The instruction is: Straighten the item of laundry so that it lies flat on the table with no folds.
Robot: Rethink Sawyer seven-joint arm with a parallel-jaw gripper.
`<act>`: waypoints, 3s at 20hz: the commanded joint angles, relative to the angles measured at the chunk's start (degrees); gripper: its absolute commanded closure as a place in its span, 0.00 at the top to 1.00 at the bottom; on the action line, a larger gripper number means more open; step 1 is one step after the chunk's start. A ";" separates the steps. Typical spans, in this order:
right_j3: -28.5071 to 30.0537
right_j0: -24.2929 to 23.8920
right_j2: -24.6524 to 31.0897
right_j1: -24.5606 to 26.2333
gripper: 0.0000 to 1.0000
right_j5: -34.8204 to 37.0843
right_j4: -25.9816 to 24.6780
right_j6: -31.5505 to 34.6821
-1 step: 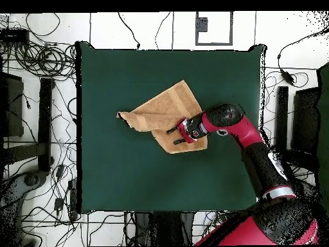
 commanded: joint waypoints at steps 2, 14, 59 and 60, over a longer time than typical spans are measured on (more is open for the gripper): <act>12.00 2.12 -1.05 -3.27 1.00 -4.09 -4.98 -8.75; 16.83 12.92 -14.89 -15.08 1.00 -27.37 -17.81 13.11; -7.42 11.04 -12.77 -5.73 0.00 -5.41 -13.21 -25.10; -7.87 11.02 -12.65 -5.52 0.00 -5.07 -13.47 -25.21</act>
